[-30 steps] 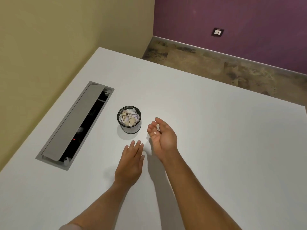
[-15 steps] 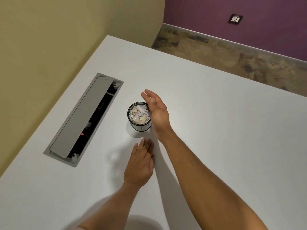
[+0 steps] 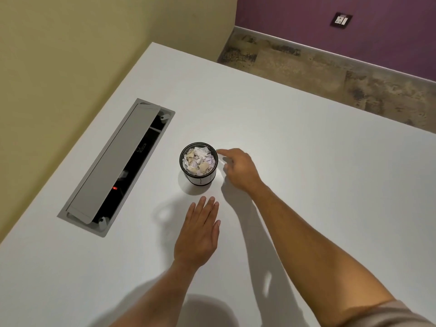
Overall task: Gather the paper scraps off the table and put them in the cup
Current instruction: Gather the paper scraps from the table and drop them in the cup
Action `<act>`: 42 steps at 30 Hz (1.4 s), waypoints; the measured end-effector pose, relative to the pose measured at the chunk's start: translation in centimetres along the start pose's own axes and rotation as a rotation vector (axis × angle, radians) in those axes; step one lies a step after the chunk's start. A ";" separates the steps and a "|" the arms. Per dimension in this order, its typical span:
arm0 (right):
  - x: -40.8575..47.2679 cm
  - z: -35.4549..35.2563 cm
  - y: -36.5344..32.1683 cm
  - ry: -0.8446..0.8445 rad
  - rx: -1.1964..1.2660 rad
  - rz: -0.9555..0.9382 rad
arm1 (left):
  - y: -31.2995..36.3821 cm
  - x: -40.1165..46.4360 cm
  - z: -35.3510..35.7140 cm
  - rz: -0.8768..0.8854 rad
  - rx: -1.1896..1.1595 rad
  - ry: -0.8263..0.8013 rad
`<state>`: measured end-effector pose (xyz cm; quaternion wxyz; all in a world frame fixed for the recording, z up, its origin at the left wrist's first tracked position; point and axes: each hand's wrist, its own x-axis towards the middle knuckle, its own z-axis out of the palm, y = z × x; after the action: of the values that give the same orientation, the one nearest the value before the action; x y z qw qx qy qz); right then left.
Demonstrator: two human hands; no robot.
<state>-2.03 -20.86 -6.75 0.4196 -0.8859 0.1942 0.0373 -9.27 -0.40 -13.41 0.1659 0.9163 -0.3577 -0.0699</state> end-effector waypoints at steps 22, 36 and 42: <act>0.3 3.7 1.5 0.144 -0.263 -0.204 | 0.0 0.1 0.0 -0.005 0.005 0.003; 1.3 3.4 0.4 0.168 -0.007 0.002 | 0.1 0.1 -0.1 -0.007 0.001 0.011; 1.5 3.4 -0.2 0.062 -0.312 -0.034 | 0.1 0.0 -0.1 -0.006 0.000 0.010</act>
<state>-0.21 -18.63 -9.13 0.2713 -0.9442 0.1840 0.0326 -9.27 -0.43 -13.31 0.1674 0.9177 -0.3542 -0.0657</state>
